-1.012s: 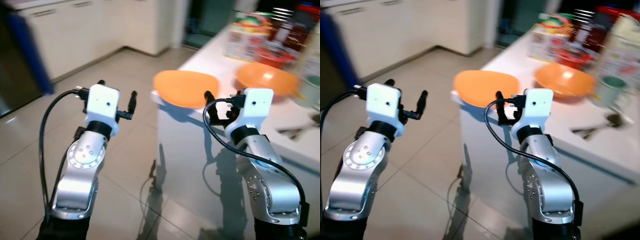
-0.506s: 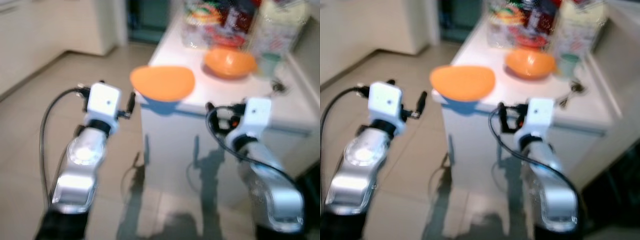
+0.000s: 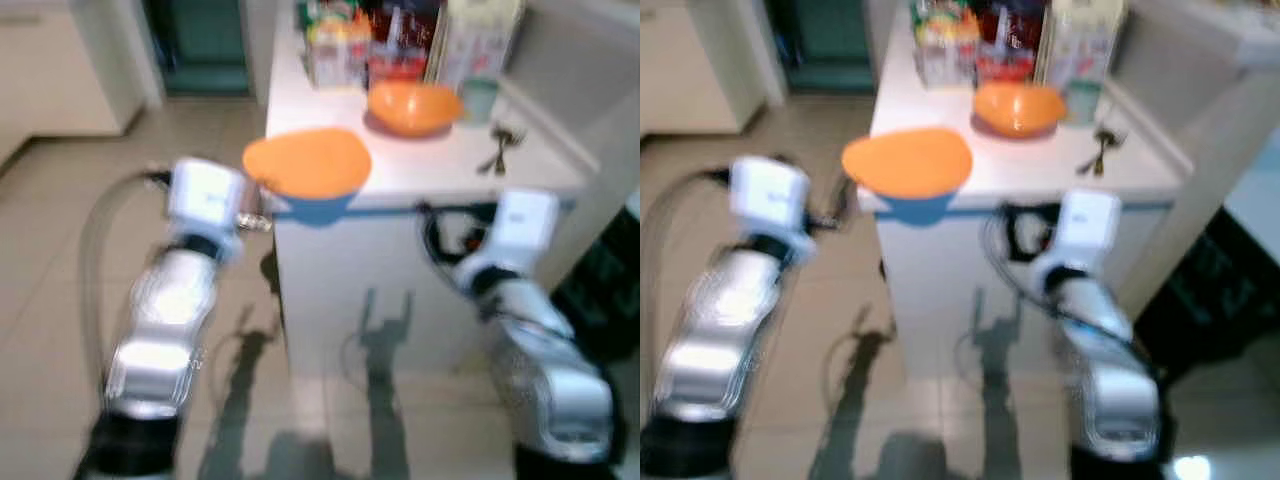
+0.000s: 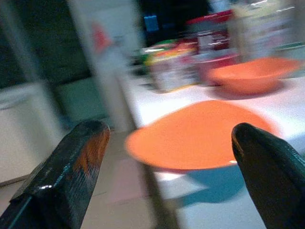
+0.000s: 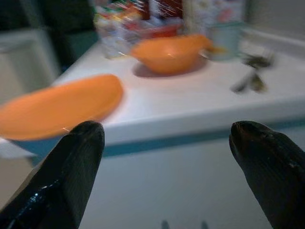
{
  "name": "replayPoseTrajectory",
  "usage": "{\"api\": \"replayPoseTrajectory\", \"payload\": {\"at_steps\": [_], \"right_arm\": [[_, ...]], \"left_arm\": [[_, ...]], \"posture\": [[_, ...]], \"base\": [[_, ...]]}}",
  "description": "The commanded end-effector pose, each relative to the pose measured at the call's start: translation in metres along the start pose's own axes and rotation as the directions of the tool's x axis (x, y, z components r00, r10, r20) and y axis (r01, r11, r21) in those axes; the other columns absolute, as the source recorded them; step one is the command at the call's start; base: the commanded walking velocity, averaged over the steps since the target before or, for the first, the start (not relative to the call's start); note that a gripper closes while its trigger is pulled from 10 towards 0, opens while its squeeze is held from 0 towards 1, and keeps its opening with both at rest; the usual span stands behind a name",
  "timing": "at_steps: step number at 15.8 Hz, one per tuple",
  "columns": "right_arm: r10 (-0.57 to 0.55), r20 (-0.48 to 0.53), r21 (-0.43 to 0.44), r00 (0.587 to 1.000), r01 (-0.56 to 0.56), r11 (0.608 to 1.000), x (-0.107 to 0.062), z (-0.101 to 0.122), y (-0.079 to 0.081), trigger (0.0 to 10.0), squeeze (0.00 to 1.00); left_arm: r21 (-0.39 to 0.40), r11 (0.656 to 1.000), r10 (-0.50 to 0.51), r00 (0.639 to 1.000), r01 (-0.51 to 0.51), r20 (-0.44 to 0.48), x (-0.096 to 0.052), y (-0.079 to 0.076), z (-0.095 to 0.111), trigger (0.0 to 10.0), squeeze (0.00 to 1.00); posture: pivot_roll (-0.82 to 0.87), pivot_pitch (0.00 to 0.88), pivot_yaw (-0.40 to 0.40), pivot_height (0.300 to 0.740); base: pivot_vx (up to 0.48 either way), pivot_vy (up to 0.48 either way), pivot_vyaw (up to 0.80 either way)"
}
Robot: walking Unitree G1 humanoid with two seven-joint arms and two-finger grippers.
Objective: Setting the table
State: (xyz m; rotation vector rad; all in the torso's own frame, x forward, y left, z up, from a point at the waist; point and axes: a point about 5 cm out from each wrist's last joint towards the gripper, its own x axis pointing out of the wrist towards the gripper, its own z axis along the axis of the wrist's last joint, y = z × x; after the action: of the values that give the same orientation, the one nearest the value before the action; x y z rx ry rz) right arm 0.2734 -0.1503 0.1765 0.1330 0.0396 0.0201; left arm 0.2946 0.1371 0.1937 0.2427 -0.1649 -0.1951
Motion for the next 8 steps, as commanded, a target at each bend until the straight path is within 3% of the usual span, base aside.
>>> {"api": "replayPoseTrajectory", "payload": {"at_steps": [1,5,7,8], "right_arm": [[0.017,-0.004,0.01,1.0,-0.017,1.0,0.0003,0.0009,0.0055,10.0,0.0],[0.017,-0.004,0.007,1.0,-0.017,1.0,0.0011,0.0015,0.0059,10.0,0.0],[0.016,-0.002,0.004,1.0,-0.016,1.0,0.002,0.0029,0.0051,10.0,0.0],[0.024,0.001,-0.009,1.0,-0.024,1.0,0.0028,0.0039,0.006,10.0,0.0]], "left_arm": [[0.015,1.0,0.019,1.0,-0.019,0.007,-0.0008,0.0084,0.0024,10.0,0.0],[0.016,1.0,0.019,1.0,-0.019,0.009,0.0001,0.0093,0.0024,10.0,0.0],[0.032,0.999,0.026,0.998,-0.028,0.059,-0.0001,0.0083,0.0087,10.0,0.0],[0.032,0.999,0.026,0.998,-0.028,0.055,-0.0006,0.0079,0.0085,10.0,0.0]], "posture": [[0.03,0.0,-0.005,0.74],[0.03,0.0,-0.002,0.74],[0.03,0.0,-0.003,0.74],[0.03,0.0,-0.006,0.74]], "base": [[0.0,0.476,-0.78],[0.0,0.475,-0.78],[0.0,0.0,-0.78],[0.0,-0.48,-0.75]]}}
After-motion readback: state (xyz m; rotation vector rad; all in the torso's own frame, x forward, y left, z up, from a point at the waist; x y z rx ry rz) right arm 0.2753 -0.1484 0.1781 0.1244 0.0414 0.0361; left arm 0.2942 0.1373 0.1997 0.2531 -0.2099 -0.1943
